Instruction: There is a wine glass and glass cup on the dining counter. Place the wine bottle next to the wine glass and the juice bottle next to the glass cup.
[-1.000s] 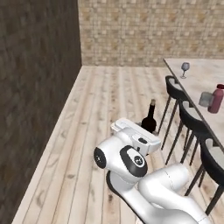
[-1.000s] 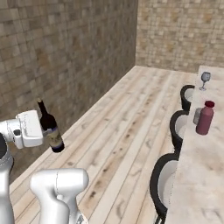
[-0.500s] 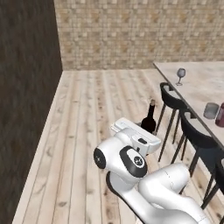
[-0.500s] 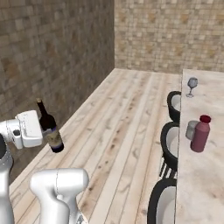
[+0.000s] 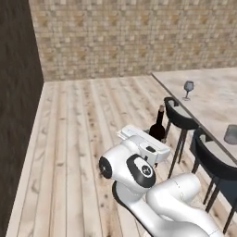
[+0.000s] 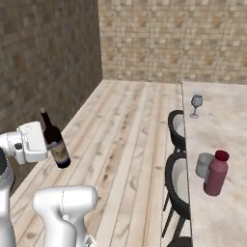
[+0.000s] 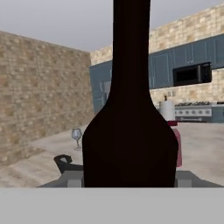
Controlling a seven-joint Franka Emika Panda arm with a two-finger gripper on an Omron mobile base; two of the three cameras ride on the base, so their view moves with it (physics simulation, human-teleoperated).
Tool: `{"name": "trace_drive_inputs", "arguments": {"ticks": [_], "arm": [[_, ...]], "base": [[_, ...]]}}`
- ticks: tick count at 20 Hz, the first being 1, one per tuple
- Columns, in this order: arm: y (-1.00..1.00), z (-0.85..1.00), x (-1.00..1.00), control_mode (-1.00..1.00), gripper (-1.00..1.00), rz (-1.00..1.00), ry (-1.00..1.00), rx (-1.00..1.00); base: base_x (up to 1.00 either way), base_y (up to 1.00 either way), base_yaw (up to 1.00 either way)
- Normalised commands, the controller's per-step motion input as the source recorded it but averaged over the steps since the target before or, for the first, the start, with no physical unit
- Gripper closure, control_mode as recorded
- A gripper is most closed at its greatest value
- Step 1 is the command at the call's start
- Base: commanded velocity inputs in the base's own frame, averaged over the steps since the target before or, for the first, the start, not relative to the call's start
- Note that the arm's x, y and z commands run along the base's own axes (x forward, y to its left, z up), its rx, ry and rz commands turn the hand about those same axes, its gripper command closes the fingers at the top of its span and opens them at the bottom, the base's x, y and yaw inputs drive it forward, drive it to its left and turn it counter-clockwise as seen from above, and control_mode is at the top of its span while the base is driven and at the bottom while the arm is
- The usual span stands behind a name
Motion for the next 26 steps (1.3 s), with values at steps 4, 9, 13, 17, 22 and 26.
{"name": "trace_drive_inputs", "arguments": {"ticks": [4, 9, 13, 17, 22, 26], "arm": [[0.0, 0.0, 0.0, 1.0, 1.0, 0.0, 0.0, 0.0], [0.0, 0.0, 0.0, 1.0, 1.0, 0.0, 0.0, 0.0], [0.0, 0.0, 0.0, 1.0, 1.0, 0.0, 0.0, 0.0], [0.0, 0.0, 0.0, 1.0, 1.0, 0.0, 0.0, 0.0], [0.0, 0.0, 0.0, 1.0, 1.0, 0.0, 0.0, 0.0], [0.0, 0.0, 0.0, 1.0, 1.0, 0.0, 0.0, 0.0]], "base": [[0.8, 0.27, -0.28], [0.8, 0.29, -0.29], [0.78, 0.3, -0.3], [0.74, 0.38, -0.34], [0.65, 0.38, -0.46], [0.59, 0.35, -0.54]]}}
